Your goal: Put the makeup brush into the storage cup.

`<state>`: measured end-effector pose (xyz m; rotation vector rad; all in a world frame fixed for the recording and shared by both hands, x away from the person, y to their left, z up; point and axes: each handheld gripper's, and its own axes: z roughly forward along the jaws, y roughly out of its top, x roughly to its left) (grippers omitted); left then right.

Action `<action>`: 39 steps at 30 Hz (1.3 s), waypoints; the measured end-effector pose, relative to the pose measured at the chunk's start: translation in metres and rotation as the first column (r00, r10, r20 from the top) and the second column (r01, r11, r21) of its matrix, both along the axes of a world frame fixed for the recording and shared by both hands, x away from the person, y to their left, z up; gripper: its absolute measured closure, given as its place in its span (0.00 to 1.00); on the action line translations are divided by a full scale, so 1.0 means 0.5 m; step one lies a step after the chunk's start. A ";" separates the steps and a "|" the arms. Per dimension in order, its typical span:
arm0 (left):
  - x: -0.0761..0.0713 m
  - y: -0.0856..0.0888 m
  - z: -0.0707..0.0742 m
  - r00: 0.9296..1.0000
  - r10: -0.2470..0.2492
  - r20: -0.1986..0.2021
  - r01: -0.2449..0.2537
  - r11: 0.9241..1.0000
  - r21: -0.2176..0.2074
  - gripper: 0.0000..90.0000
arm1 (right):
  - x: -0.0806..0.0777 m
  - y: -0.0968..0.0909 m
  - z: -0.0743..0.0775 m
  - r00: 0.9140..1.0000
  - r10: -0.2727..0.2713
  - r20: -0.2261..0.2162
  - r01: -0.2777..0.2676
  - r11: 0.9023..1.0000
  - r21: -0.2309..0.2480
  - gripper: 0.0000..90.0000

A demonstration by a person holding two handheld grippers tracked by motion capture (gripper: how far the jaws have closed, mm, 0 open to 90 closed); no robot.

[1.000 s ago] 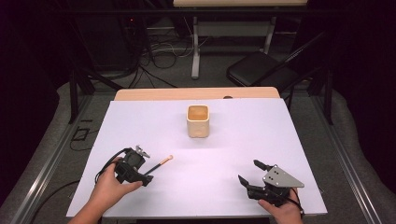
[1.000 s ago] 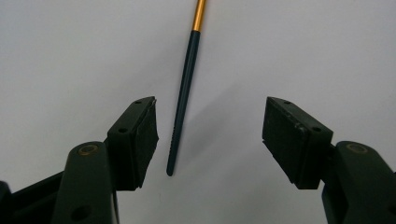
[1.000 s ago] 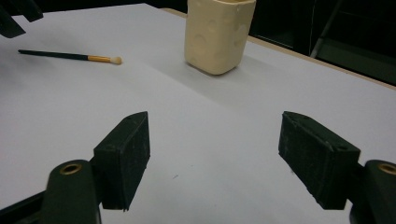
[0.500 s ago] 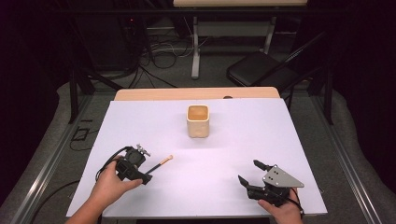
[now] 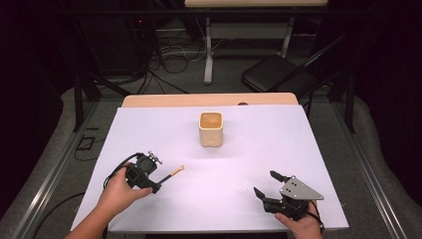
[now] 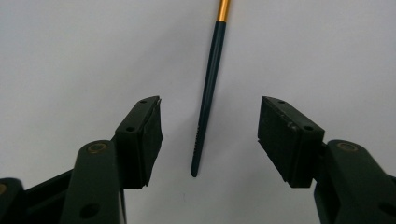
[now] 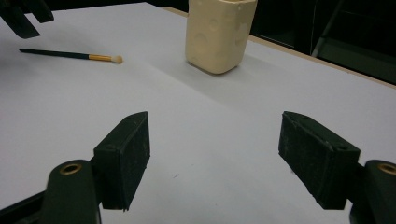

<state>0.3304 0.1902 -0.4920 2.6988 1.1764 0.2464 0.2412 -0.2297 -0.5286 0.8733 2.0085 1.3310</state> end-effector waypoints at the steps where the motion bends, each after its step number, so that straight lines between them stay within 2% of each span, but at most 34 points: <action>1: 0.001 -0.001 -0.002 1.000 0.002 -0.001 -0.002 1.000 0.001 0.45 | 0.000 0.000 0.000 1.000 0.001 0.000 -0.001 1.000 -0.001 0.27; 8: 0.011 0.001 -0.012 1.000 -0.015 -0.010 0.015 1.000 0.027 0.47 | 0.000 0.000 0.000 1.000 0.001 -0.001 -0.001 1.000 -0.003 0.27; 19: 0.023 0.001 -0.023 0.998 -0.015 -0.059 0.018 0.998 0.058 0.49 | 0.000 0.001 0.000 1.000 0.002 -0.002 -0.003 1.000 -0.007 0.27; 23: 0.026 0.001 -0.025 0.997 -0.019 -0.077 0.024 0.998 0.056 0.49 | 0.000 0.001 0.000 1.000 0.003 -0.002 -0.003 1.000 -0.007 0.27; 27: 0.028 0.003 -0.026 0.996 -0.019 -0.084 0.025 0.997 0.066 0.49 | 0.000 0.001 -0.001 1.000 0.003 -0.003 -0.003 1.000 -0.004 0.27; 30: 0.029 0.004 -0.027 0.996 -0.017 -0.088 0.025 0.996 0.090 0.50 | 0.000 0.001 0.000 1.000 0.003 -0.004 -0.003 1.000 -0.007 0.27; 39: 0.034 0.006 -0.027 0.995 -0.029 -0.093 0.036 0.997 0.073 0.60 | 0.000 0.002 -0.001 1.000 0.003 -0.006 -0.003 1.000 -0.004 0.27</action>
